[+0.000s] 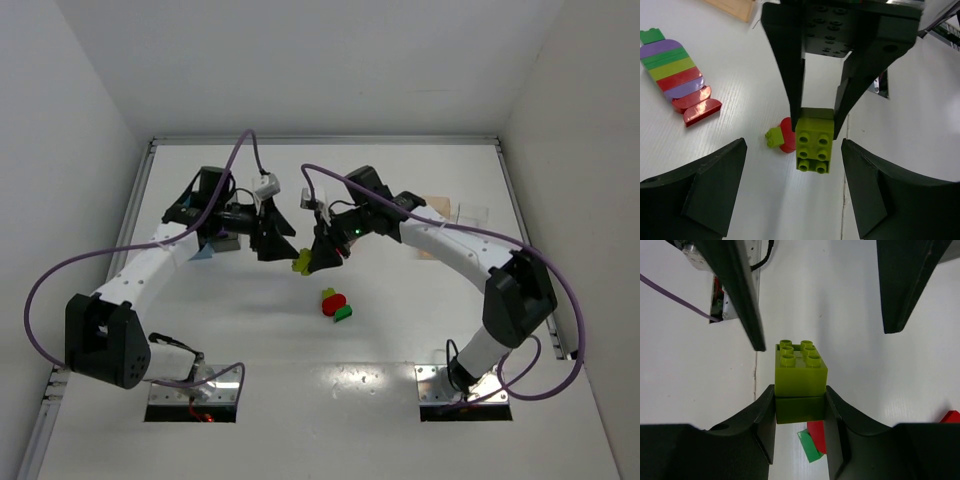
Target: Sort the legos into containers by color
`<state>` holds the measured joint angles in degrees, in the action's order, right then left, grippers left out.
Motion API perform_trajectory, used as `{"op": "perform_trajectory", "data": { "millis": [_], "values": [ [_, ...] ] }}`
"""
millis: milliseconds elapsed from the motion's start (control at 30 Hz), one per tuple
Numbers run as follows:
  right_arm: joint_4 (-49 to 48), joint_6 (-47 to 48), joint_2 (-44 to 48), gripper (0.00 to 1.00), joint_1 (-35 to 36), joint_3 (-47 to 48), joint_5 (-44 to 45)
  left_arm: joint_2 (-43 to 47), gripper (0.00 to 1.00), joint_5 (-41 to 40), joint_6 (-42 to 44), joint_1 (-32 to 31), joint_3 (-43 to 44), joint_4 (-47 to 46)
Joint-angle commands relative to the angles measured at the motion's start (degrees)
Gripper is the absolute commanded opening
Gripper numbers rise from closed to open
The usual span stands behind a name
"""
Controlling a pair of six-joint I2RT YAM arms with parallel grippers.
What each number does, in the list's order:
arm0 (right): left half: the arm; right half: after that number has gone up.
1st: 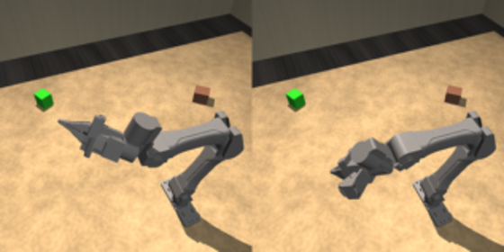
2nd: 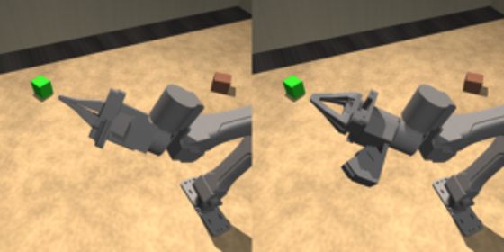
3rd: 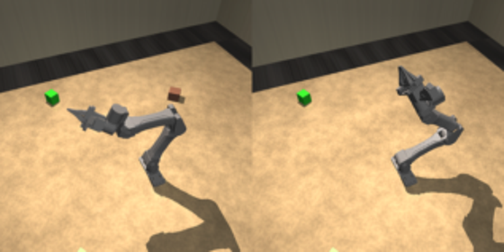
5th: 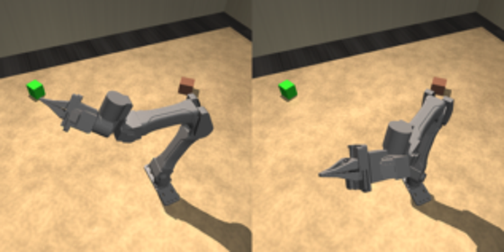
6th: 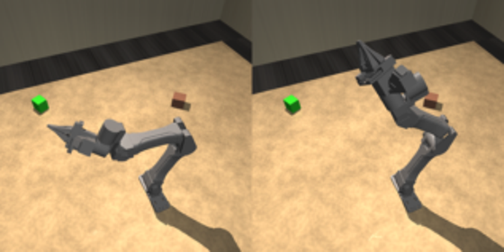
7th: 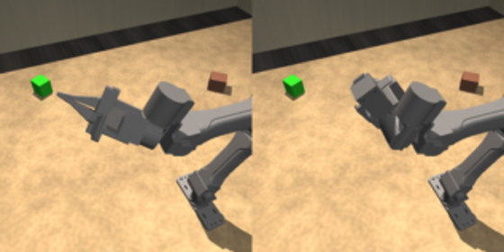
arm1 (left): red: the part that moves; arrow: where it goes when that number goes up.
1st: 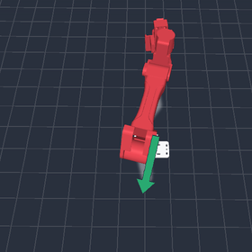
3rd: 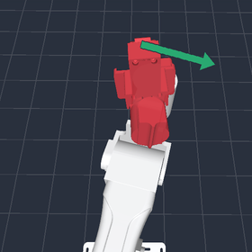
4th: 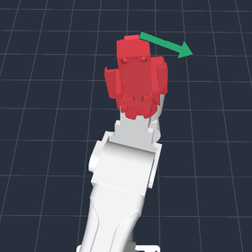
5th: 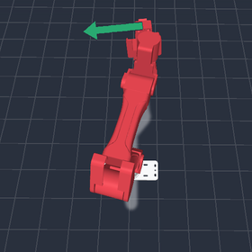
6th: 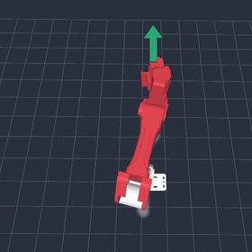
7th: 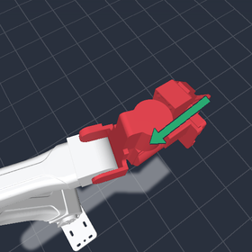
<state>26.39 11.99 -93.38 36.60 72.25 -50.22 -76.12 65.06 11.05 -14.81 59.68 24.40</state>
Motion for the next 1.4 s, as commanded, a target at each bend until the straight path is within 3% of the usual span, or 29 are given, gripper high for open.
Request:
{"op": "perform_trajectory", "data": {
  "millis": [0,633,700,833,1000,1167,1367],
  "values": [
    [-0.3,2.2,-0.9,0.05,-0.3,2.3,-2.1,0.3,0.83,3.9,3.4,-1.1,-0.4,0.2],
    [-0.9,1.1,-2.5,0.05,0.2,5.6,-2.1,-0.8,0.84,3.3,5.1,-2.2,-1.5,1.3],
    [-1.4,0.6,-3.0,0.05,0.2,6.1,-2.1,-0.8,0.81,3.3,5.1,-2.2,-1.5,1.3],
    [-1.4,0.6,-3.0,0.05,0.2,6.2,-2.1,-0.8,0.55,1.9,5.1,-2.7,-1.5,1.3],
    [-1.4,0.6,-3.0,0.05,0.2,6.2,-2.1,-0.8,0.35,1.9,5.7,-2.7,-1.5,1.8],
    [-2.0,0.1,-2.5,0.05,-0.4,5.1,-0.7,-0.3,0.02,0.1,5.0,-2.7,-2.0,1.8],
    [-2.0,2.0,1.9,0.03,-2.1,-1.4,4.8,4.4,0.00,-6.5,-2.1,-2.7,-4.0,-6.0]
  ]
}}
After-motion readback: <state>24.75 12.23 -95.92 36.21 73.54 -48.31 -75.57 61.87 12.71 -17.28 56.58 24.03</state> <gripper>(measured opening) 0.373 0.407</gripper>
